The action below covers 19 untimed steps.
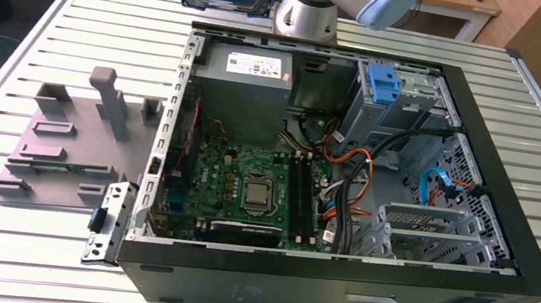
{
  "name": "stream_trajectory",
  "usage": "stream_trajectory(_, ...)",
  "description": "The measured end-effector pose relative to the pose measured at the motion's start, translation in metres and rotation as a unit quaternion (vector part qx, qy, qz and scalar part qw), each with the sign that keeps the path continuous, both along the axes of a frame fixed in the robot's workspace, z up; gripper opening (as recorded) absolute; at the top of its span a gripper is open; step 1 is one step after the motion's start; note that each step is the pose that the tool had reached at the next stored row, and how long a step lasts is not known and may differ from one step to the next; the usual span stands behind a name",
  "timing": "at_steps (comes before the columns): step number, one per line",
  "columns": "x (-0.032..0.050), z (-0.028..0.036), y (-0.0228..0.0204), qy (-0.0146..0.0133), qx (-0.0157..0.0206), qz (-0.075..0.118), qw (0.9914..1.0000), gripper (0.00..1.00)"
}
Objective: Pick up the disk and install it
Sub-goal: 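Pick up the disk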
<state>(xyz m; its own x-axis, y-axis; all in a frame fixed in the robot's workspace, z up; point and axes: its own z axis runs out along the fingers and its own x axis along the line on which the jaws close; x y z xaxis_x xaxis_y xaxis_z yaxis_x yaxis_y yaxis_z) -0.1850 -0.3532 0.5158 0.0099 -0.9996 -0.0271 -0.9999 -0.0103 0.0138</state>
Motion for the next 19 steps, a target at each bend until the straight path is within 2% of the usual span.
stream_trajectory(19, 0.0056, 0.0, 0.0, 0.0, 0.0, 0.0, 1.0, 0.36)
